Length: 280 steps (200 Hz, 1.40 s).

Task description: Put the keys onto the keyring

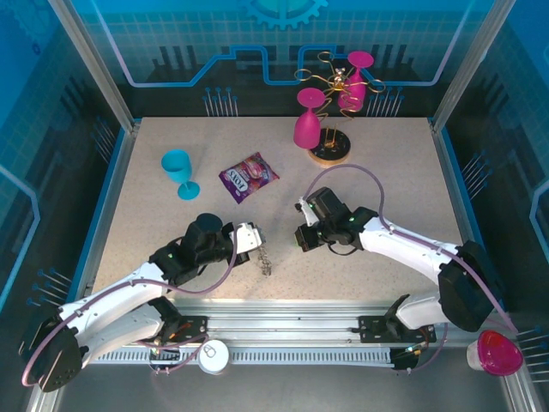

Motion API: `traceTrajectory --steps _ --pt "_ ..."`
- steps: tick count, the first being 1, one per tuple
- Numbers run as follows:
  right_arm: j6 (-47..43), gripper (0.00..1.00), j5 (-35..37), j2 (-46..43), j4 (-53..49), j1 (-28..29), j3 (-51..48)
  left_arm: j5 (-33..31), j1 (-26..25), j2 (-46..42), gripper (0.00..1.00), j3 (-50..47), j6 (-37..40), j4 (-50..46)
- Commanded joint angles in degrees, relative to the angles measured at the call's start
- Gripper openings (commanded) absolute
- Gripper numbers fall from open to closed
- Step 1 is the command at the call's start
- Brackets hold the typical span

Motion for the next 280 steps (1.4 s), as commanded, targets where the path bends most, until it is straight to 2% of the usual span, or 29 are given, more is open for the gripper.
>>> traceTrajectory --steps 1,41,82,120,130,158,192,240,280 --pt "-8.45 0.0 -9.74 0.44 5.63 0.84 -0.82 2.55 -0.39 -0.74 0.0 -0.78 0.1 3.25" --pt "-14.22 0.0 -16.06 -3.56 11.4 0.96 -3.65 3.29 -0.37 -0.63 0.0 -1.25 -1.27 3.92" --pt "-17.67 0.0 -17.58 -9.33 17.15 0.78 -8.65 3.81 -0.42 -1.24 0.0 -1.38 -4.91 3.9" --pt "-21.05 0.0 -20.64 -9.36 17.82 0.77 -7.92 5.72 -0.34 -0.37 0.0 -1.27 -5.52 4.75" --pt "-20.91 0.0 -17.65 -8.75 16.82 0.75 -7.26 5.56 -0.36 0.2 0.0 -1.0 -5.45 4.58" --pt "-17.63 0.0 -1.45 -3.15 4.55 0.47 -1.56 2.67 -0.33 0.75 0.0 -0.5 -4.94 3.01" --pt "-11.6 0.0 6.12 6.77 -5.4 -0.18 7.54 1.62 -0.35 1.35 0.0 -0.46 -4.39 3.54" --pt "-8.74 0.0 8.41 22.0 -11.63 -2.04 20.75 1.62 -0.35 1.19 0.0 -0.63 -3.95 3.68" --pt "-8.97 0.0 9.47 30.27 -15.71 -2.13 28.85 1.52 -0.29 0.87 0.0 -0.76 -3.5 3.47"
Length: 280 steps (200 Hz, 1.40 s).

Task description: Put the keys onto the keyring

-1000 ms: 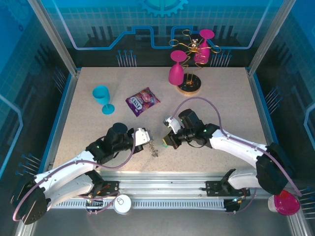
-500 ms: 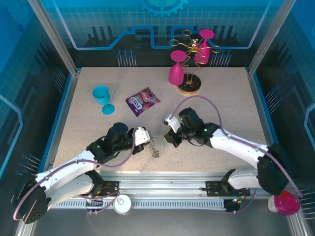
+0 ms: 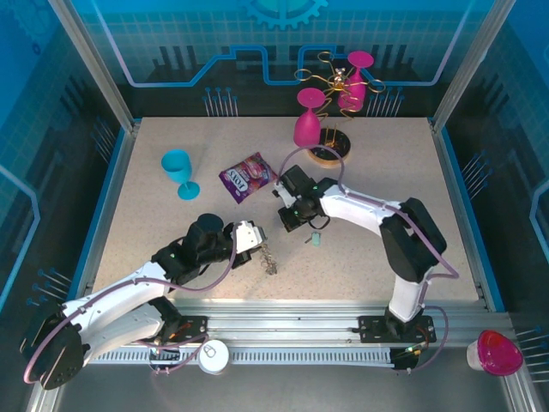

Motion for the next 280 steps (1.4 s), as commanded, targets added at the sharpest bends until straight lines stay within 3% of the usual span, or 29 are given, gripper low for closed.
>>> traceTrajectory --steps 1,136,205,280 --pt "0.73 0.0 1.81 3.74 -5.81 -0.38 4.64 -0.3 -0.32 -0.39 0.0 -0.04 1.0 0.79" --pt "0.11 0.0 -0.82 10.75 -8.11 -0.81 8.34 0.15 -0.33 0.68 0.0 0.15 1.13 1.24" --pt "-0.13 0.19 -1.43 10.51 -9.78 -0.99 8.54 0.07 -0.33 0.6 0.0 0.11 1.22 1.2" --pt "-0.15 0.16 -1.83 10.85 -9.94 -1.08 8.49 0.01 -0.32 0.42 0.0 0.1 1.44 1.15"
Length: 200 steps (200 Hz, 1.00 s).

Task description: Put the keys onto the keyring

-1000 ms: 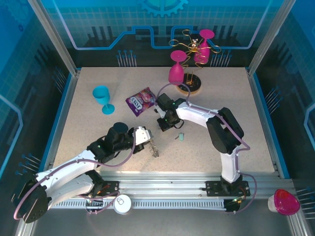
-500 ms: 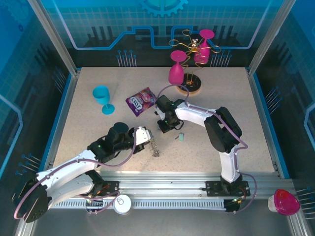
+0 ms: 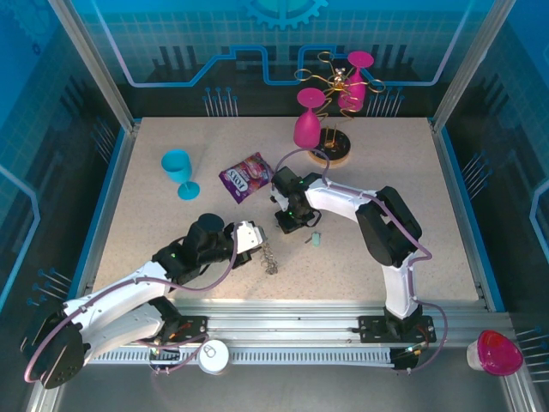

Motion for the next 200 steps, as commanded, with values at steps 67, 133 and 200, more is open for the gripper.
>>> traceTrajectory --steps 67,133,200 --pt "-0.16 0.13 -1.43 1.88 -1.49 -0.77 1.61 0.16 -0.35 -0.06 0.0 0.03 1.09 1.14" --pt "-0.06 0.11 -0.7 -0.45 -1.48 -0.77 0.85 0.15 -0.34 -0.01 0.0 -0.02 1.18 1.14" --pt "0.01 0.16 -0.58 0.03 -1.66 -0.77 1.38 0.1 -0.33 -0.18 0.0 -0.01 1.22 0.97"
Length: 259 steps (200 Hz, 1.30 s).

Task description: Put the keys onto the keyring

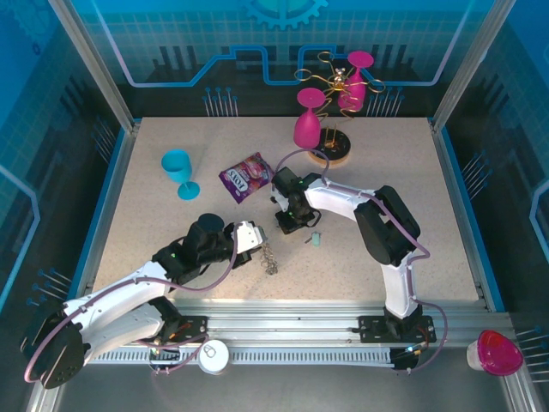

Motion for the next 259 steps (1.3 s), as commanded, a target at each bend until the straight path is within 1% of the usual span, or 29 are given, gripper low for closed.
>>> traceTrajectory --steps 1,79,129,148,173,196,230,259 --pt "0.1 0.16 -0.23 -0.8 -1.65 -0.51 1.25 0.13 -0.3 -0.18 0.0 0.01 1.2 1.01" --pt "0.15 0.12 0.57 -0.98 -1.83 -0.42 1.57 0.24 -0.27 -0.05 0.0 -0.07 1.2 1.07" --pt "0.06 0.0 1.02 -1.62 -2.0 -0.16 1.6 0.2 -0.31 -0.14 0.0 -0.04 1.24 0.97" --pt "-0.11 0.0 1.15 -2.7 -1.92 -0.14 1.37 0.11 -0.27 -0.19 0.0 -0.02 1.31 0.97" --pt "-1.54 0.0 1.26 -6.82 0.0 0.01 -0.76 -0.11 -0.29 -0.49 0.0 -0.12 1.29 1.25" --pt "-5.32 0.0 0.68 -13.68 4.58 0.38 -6.06 -0.2 -0.32 -1.13 0.0 -0.41 1.37 1.89" --pt "-12.25 0.0 -2.62 -23.6 11.95 0.76 -14.49 -0.02 -0.27 -1.8 0.0 -0.5 1.54 2.46" --pt "-18.71 0.0 -4.71 -28.87 14.25 2.64 -18.8 0.62 -0.21 -2.38 0.0 -0.48 1.46 2.92"
